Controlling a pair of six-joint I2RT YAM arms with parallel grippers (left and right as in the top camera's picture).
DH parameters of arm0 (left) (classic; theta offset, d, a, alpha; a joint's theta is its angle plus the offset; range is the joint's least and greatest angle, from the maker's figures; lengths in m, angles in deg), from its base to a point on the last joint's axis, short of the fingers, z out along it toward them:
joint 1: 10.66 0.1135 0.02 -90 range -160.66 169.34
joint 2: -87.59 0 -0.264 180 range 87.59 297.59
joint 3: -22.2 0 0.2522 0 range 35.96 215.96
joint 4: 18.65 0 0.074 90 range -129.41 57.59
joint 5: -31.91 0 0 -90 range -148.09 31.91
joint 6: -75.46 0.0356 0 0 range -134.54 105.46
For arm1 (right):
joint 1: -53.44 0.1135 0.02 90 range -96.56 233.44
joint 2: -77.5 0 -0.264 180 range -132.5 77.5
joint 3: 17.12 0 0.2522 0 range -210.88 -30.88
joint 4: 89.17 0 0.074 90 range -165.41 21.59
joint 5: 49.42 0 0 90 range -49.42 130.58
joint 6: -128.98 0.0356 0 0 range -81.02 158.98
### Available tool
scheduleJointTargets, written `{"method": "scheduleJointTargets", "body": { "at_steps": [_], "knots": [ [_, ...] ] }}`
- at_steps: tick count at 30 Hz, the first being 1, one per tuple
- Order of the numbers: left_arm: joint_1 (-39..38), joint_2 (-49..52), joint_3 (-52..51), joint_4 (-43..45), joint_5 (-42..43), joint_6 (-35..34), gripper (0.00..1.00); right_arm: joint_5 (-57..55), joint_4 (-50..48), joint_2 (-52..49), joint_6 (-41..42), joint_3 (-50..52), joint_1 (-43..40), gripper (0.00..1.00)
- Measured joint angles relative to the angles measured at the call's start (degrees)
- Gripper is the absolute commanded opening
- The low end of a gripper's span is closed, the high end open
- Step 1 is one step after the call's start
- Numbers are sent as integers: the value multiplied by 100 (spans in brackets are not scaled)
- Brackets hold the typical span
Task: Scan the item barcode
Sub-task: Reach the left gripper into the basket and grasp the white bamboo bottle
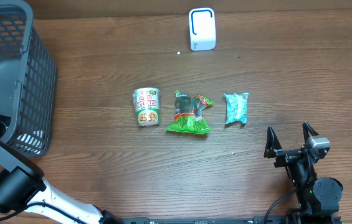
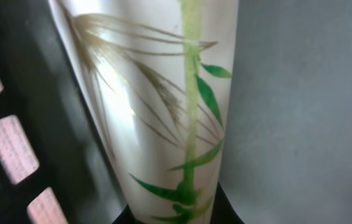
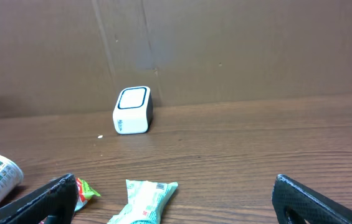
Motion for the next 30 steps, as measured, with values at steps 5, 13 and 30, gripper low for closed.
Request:
{"method": "scheduleJointTargets", "body": {
  "at_steps": [5, 13, 30],
  "knots": [
    [-13, 328, 890, -1054, 144, 35, 4, -2, 2, 0, -2, 0, 0, 100],
    [-435, 293, 3698, -2277, 173, 494, 4, 0, 0, 0, 0, 0, 0, 100],
    [-2041, -1556, 5606, -3388, 977, 1722, 4, -2, 0, 0, -2, 0, 0, 100]
  ]
}}
